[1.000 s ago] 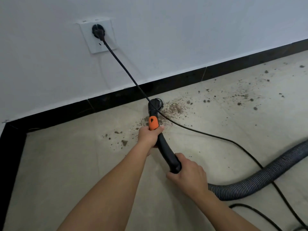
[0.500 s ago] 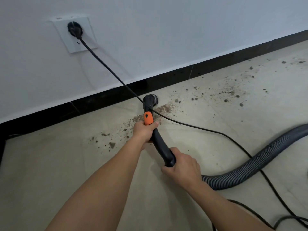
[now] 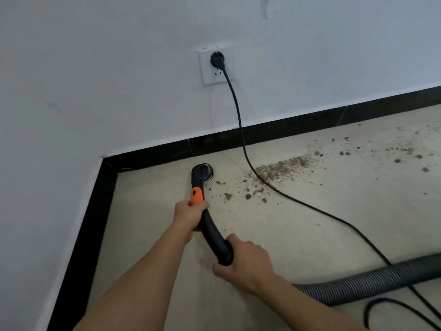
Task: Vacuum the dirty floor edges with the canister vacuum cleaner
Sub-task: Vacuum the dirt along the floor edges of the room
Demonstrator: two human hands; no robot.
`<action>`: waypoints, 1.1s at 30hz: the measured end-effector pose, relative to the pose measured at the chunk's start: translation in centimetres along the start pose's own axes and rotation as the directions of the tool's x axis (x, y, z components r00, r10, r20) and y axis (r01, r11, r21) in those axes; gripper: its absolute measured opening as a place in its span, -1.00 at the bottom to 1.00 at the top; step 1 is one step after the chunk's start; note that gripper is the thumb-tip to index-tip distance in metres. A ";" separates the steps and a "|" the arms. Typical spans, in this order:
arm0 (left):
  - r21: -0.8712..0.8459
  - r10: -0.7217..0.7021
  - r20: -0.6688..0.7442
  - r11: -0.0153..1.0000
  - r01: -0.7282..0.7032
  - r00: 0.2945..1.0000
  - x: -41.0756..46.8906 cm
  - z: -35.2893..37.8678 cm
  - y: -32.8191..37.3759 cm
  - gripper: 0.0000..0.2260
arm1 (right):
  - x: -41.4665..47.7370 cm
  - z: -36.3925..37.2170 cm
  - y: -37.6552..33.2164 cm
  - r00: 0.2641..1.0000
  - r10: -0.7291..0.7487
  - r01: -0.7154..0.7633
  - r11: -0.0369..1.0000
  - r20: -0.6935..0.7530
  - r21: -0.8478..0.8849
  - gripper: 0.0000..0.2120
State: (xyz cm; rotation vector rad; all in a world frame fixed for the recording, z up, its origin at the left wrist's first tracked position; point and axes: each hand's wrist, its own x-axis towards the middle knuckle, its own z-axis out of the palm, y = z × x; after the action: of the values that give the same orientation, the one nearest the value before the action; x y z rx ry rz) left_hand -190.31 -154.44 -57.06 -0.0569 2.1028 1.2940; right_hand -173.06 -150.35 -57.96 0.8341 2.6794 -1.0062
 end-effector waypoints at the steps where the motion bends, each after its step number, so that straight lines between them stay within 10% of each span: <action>1: 0.001 -0.009 0.008 1.000 0.009 1.000 -0.2 -1.1 -0.3 -0.75 | 0.0 0.4 -0.8 0.999 -0.011 0.010 1.000 0.048 0.022 -0.60; 12: 0.007 -0.123 0.156 0.992 0.124 0.980 -1.2 -5.1 -3.6 -0.75 | -2.4 4.6 -2.4 0.996 -0.025 0.021 0.999 0.089 0.041 -0.62; 33: 0.038 0.025 0.486 0.998 -0.050 0.873 -0.3 13.9 1.6 -0.74 | -2.8 -3.2 9.5 0.935 0.296 -0.287 0.955 -0.195 0.074 -0.60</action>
State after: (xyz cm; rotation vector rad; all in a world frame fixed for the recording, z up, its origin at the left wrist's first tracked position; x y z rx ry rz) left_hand -183.57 -142.43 -59.74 0.3055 1.7028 1.1325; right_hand -165.34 -143.68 -59.86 1.3658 2.5897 -0.9565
